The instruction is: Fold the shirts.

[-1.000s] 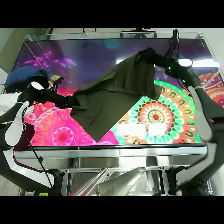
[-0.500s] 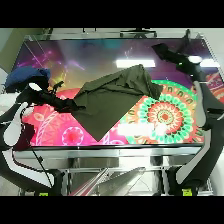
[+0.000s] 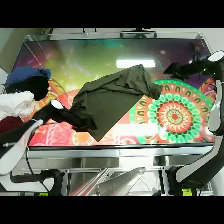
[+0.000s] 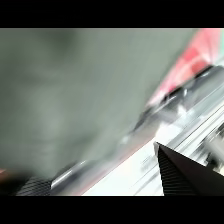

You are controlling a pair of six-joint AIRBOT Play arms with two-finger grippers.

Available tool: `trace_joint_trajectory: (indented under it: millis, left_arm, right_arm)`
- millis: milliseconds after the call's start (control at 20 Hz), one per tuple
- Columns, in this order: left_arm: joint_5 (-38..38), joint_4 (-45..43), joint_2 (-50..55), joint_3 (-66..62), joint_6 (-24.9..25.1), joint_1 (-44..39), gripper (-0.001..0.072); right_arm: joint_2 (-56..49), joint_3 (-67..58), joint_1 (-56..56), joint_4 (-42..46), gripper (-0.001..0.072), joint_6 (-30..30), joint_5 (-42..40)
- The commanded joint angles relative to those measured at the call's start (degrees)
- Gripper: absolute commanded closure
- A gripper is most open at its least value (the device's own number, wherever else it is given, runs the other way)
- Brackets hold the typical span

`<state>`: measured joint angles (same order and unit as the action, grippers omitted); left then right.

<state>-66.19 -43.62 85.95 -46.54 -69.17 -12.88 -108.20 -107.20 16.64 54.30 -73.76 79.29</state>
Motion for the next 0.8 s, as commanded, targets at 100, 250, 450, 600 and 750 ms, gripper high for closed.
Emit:
trace_joint_trajectory:
  millis: [100,250,450,600,750]
  left_arm:
    - [12.6,4.7,2.6,1.0,-0.6,-9.1,0.0023]
    - [7.9,4.5,4.9,-3.9,-0.5,-10.8,0.0518]
    - [7.6,4.2,5.3,-5.6,-0.3,-10.5,0.0691]
    - [5.1,4.3,5.3,-5.6,-0.3,-7.6,0.0691]
    - [2.4,4.3,5.2,-5.6,-0.3,-4.3,0.0690]
  right_arm:
    - [0.3,5.6,0.2,5.7,0.0039,1.1,4.9]
    - [0.1,5.9,-1.3,5.7,0.0039,5.7,6.1]
    - [-2.5,5.9,-4.9,5.7,0.0039,10.5,6.0]
    - [-6.1,5.9,-7.3,5.7,0.0040,11.0,4.5]
    - [-8.5,5.9,-7.9,5.6,0.0132,10.5,1.3]
